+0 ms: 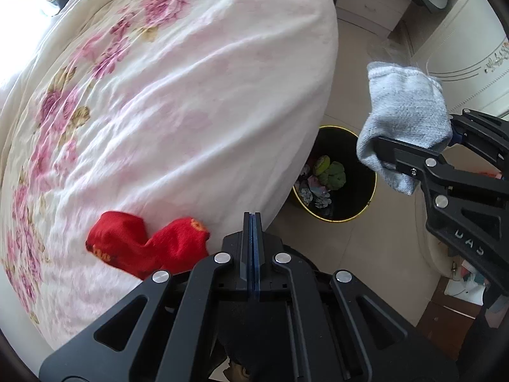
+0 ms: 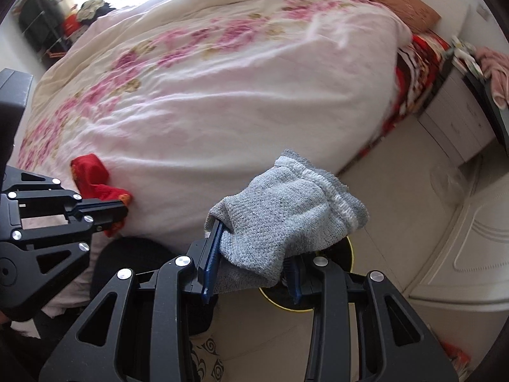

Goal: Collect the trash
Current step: 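Carry the red sock and grey sock over the trash bin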

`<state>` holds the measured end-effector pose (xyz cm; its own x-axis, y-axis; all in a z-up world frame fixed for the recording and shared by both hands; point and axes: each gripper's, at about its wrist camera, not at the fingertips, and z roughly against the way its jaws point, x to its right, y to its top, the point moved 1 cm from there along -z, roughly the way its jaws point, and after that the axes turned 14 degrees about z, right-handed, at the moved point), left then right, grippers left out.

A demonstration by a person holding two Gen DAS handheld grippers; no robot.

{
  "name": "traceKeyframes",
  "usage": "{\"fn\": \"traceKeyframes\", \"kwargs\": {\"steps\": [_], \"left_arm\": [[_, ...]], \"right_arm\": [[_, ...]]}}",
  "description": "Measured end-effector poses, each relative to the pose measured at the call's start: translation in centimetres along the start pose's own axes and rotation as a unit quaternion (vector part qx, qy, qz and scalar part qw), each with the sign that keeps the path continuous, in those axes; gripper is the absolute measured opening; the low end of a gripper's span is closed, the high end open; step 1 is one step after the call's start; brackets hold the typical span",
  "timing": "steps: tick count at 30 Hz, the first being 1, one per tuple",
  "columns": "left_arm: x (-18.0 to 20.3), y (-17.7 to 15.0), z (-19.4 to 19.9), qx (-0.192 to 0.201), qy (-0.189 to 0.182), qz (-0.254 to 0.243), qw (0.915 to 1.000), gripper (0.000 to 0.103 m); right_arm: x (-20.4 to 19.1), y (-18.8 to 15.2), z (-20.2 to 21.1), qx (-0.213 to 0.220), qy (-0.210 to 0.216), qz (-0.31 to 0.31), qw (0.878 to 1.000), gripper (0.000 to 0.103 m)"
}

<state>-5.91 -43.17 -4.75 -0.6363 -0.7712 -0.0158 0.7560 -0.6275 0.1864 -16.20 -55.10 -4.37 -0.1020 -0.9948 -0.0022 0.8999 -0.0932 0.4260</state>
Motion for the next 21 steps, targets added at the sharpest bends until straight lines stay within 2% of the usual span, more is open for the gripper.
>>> {"fn": "traceKeyframes", "kwargs": {"steps": [10,12,14,15,17,19,21], "left_arm": [[-2.0,-0.3,-0.5,-0.007,0.019,0.016,0.9997,0.002],[-3.1,-0.3,-0.6,-0.001,0.032,0.023,0.9992,0.008],[-4.5,-0.5,-0.8,0.003,0.05,0.032,0.9983,0.037],[-5.2,-0.6,-1.0,0.003,0.058,0.038,0.9976,0.045],[-6.7,-0.8,-1.3,0.008,0.07,0.048,0.9964,0.075],[-7.8,-1.0,-2.0,0.01,0.088,0.058,0.9943,0.09],[-8.3,-1.2,-3.1,-0.002,0.094,0.057,0.994,0.09]], "right_arm": [[0.8,0.0,-0.4,0.0,0.0,-0.014,1.0,0.032],[0.6,0.1,-0.5,0.0,0.002,-0.011,1.0,0.032],[0.3,0.3,-0.8,-0.004,0.003,-0.008,1.0,0.032],[0.2,0.5,-1.0,-0.006,0.004,-0.007,1.0,0.032],[0.0,0.7,-1.2,-0.007,0.006,-0.005,1.0,0.032],[-0.2,1.0,-1.5,-0.008,0.009,-0.001,1.0,0.032],[-0.5,1.3,-1.7,-0.01,0.011,0.002,1.0,0.032]]}}
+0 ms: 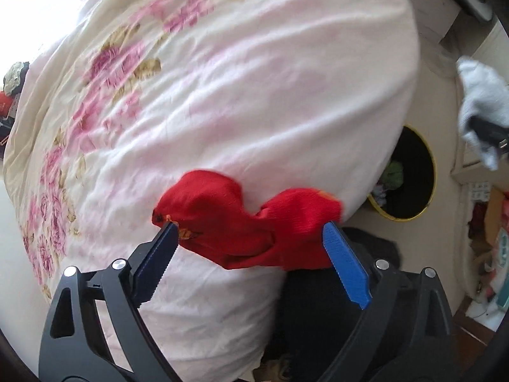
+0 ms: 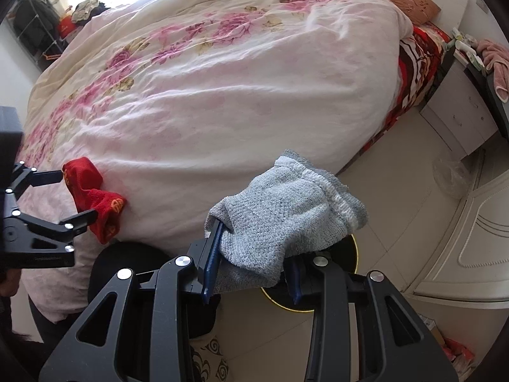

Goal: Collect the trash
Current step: 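Carry the red sock and grey sock over the trash bin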

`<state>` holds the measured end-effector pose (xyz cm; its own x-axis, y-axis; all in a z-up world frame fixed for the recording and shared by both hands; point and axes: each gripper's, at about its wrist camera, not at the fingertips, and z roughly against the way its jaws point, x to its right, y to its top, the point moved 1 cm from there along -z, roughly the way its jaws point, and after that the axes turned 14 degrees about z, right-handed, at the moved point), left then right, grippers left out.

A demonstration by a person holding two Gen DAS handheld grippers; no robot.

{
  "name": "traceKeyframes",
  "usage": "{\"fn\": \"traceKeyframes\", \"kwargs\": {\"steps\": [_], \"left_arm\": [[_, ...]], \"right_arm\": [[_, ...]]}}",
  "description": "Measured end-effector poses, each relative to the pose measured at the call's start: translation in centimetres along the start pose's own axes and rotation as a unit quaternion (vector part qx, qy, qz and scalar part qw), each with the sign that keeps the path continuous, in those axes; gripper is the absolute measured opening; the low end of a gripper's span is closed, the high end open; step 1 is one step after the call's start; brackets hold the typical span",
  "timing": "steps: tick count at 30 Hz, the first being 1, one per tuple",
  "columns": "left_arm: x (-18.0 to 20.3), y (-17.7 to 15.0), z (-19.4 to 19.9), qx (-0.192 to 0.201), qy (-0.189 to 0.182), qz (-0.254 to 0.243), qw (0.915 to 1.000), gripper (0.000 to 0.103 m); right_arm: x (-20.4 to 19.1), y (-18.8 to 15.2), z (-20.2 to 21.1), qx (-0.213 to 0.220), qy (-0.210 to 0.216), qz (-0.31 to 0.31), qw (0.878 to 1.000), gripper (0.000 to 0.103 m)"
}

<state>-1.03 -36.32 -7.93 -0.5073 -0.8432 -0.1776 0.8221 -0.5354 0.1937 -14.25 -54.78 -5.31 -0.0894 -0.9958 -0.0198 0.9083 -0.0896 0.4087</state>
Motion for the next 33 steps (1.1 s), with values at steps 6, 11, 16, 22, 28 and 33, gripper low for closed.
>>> {"fn": "traceKeyframes", "kwargs": {"steps": [6,11,16,22,28,33], "left_arm": [[0.0,-0.1,-4.6,-0.041,0.001,0.01,0.9991,0.091],[1.9,-0.7,-3.1,-0.026,-0.004,-0.005,0.9996,0.031],[3.5,-0.7,-1.3,-0.023,-0.034,-0.015,0.999,0.026],[5.8,-0.3,1.0,-0.01,-0.052,-0.042,0.9977,0.026],[9.7,0.0,2.1,0.0,-0.072,-0.086,0.9937,0.027],[14.3,-0.1,2.3,-0.007,-0.103,-0.133,0.9858,0.027]], "right_arm": [[-0.3,0.4,-0.3,-0.004,0.001,0.005,1.0,0.032],[0.2,0.0,-0.5,-0.007,-0.001,0.0,1.0,0.032],[0.3,-0.5,-0.4,-0.007,0.001,0.0,1.0,0.032],[1.1,-2.0,0.1,-0.003,-0.002,-0.015,1.0,0.032],[3.2,-4.1,1.4,0.005,-0.02,-0.046,0.999,0.032],[5.8,-6.3,2.7,0.007,-0.04,-0.08,0.996,0.032]]}}
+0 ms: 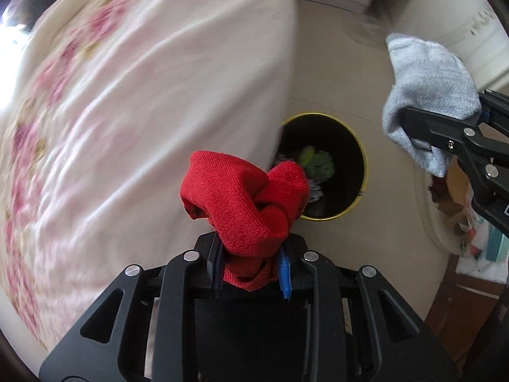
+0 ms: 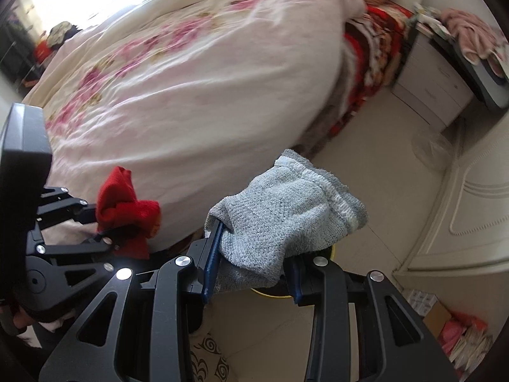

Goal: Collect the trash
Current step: 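Carry the red sock and grey sock over the trash bin, then open both grippers over the bin to drop the red and grey socks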

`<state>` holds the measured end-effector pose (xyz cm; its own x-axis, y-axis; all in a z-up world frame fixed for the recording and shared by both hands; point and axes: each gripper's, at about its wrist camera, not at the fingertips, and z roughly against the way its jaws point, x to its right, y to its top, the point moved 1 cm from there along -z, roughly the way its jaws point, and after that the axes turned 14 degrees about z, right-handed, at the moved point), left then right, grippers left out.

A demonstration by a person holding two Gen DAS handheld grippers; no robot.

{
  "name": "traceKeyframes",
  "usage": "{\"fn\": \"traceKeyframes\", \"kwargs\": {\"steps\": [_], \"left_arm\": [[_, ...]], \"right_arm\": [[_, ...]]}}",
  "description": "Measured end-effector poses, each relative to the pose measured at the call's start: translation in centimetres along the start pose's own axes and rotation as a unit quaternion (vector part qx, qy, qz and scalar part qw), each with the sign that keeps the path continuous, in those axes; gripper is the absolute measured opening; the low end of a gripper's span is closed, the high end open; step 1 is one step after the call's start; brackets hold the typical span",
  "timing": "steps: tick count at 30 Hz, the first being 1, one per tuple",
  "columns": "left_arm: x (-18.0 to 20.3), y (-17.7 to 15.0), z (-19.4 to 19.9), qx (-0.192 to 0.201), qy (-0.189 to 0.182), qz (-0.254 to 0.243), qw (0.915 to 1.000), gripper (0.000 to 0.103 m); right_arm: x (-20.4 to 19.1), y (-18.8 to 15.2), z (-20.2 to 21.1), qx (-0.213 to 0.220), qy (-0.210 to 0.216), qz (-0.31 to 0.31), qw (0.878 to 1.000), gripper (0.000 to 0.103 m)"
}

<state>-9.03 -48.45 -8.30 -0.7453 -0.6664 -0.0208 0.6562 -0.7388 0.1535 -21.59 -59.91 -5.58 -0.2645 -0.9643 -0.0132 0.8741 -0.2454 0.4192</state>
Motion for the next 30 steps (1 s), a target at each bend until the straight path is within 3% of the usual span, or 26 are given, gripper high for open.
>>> {"fn": "traceKeyframes", "kwargs": {"steps": [6,9,11,13,24,25,27,30], "left_arm": [[3.9,1.2,-1.4,-0.021,-0.052,-0.037,0.9977,0.028],[5.3,1.4,-2.0,-0.034,-0.076,-0.056,0.995,0.038],[6.2,1.6,-2.2,-0.029,-0.065,-0.067,0.9952,0.066],[6.5,1.9,-2.1,-0.012,-0.044,-0.077,0.996,0.079],[4.1,2.3,-2.0,-0.002,0.001,-0.058,0.9983,0.09],[3.8,2.2,-2.1,-0.002,0.006,-0.056,0.9984,0.091],[3.6,2.2,-2.3,-0.006,0.004,-0.054,0.9985,0.091],[3.5,2.4,-2.9,-0.011,0.006,-0.048,0.9988,0.091]], "right_arm": [[3.1,-2.1,0.5,-0.005,-0.02,-0.031,0.999,0.032],[4.4,-3.0,0.4,-0.01,-0.024,-0.046,0.999,0.033],[5.0,-3.3,0.1,-0.014,-0.025,-0.053,0.998,0.033],[5.4,-3.7,-0.5,-0.023,-0.024,-0.055,0.998,0.033],[5.0,-3.1,-3.3,-0.046,-0.01,-0.046,0.998,0.037],[4.9,-3.1,-3.7,-0.052,-0.007,-0.046,0.998,0.038],[4.8,-3.4,-4.5,-0.066,-0.005,-0.045,0.997,0.056],[4.4,-3.6,-5.4,-0.074,-0.007,-0.043,0.996,0.069]]}}
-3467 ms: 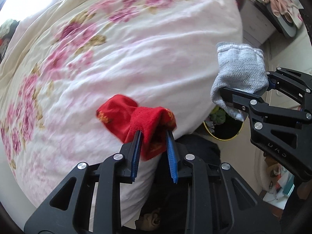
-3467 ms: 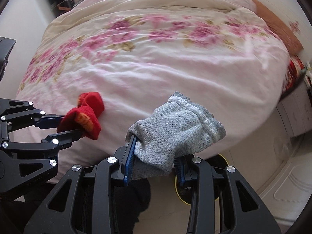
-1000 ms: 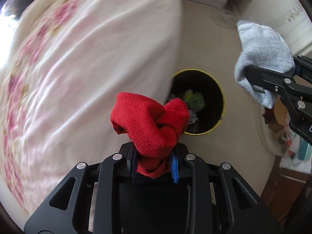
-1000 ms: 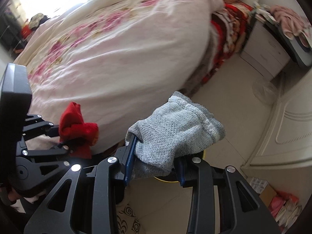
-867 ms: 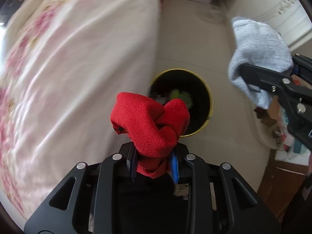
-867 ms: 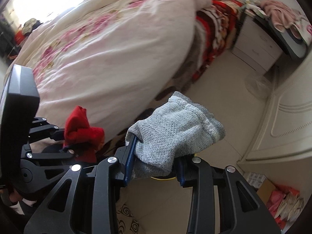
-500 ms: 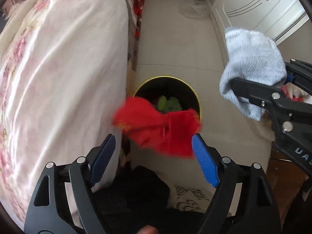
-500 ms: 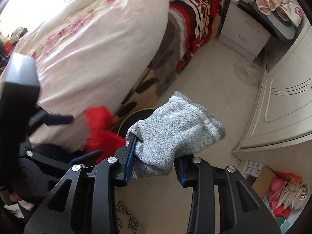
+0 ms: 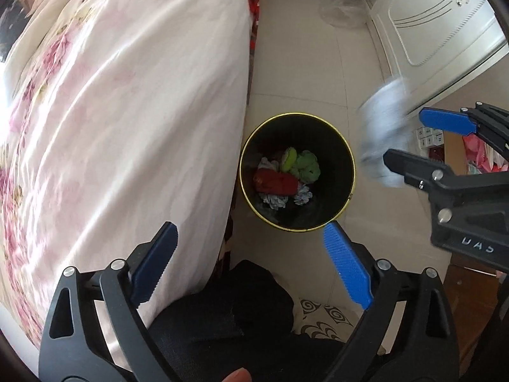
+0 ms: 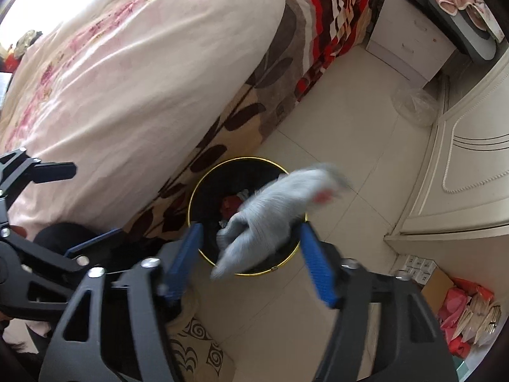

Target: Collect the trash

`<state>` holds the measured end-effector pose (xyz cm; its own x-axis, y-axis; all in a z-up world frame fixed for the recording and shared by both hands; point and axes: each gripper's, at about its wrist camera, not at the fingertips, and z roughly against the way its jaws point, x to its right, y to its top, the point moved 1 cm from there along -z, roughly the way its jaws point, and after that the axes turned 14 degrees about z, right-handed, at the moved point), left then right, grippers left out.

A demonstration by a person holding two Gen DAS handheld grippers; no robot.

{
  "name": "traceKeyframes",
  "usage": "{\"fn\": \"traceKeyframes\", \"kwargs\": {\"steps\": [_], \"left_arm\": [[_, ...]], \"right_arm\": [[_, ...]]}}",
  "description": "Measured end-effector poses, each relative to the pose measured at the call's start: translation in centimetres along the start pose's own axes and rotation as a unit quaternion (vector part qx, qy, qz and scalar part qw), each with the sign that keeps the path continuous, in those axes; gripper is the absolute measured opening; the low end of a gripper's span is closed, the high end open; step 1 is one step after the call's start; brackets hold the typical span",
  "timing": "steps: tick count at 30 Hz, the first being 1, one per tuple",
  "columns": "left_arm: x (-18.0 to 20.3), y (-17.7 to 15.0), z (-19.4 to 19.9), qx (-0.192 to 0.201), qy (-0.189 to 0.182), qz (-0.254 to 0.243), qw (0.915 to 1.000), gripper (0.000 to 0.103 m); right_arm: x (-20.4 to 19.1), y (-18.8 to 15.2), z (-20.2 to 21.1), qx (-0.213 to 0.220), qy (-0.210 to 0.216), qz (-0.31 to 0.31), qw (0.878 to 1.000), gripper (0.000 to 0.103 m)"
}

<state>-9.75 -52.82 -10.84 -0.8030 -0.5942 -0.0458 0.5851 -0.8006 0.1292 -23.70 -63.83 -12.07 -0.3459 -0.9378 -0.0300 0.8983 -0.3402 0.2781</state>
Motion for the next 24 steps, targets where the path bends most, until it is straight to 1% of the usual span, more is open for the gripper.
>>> {"fn": "traceKeyframes", "kwargs": {"steps": [1,3,5,9,15,18,24], "left_arm": [[0.1,0.0,-0.2,-0.001,0.001,0.0,1.0,0.091],[0.3,-0.4,0.1,0.001,0.003,-0.005,1.0,0.091],[0.6,-0.7,0.4,0.007,0.01,-0.01,0.9999,0.091],[1.6,-0.9,0.7,0.01,0.004,-0.022,0.9997,0.091],[2.4,-1.6,1.1,0.015,0.005,-0.04,0.9991,0.091],[2.4,-1.8,1.2,0.014,0.002,-0.042,0.999,0.091],[2.4,-2.2,1.3,0.009,-0.001,-0.041,0.9991,0.091]], "right_arm": [[0.0,0.0,-0.2,-0.002,0.0,-0.001,1.0,0.07],[0.0,-0.1,-0.3,-0.004,-0.009,-0.004,1.0,0.076],[0.1,-0.3,-0.2,-0.002,-0.012,-0.008,1.0,0.079],[0.1,-1.1,0.3,-0.001,-0.019,-0.014,1.0,0.084],[-0.5,-2.6,0.5,-0.008,-0.03,-0.006,0.999,0.087],[-0.9,-3.3,0.5,-0.017,-0.046,0.0,0.999,0.088],[-1.2,-4.2,0.5,-0.021,-0.05,0.001,0.999,0.089]]}}
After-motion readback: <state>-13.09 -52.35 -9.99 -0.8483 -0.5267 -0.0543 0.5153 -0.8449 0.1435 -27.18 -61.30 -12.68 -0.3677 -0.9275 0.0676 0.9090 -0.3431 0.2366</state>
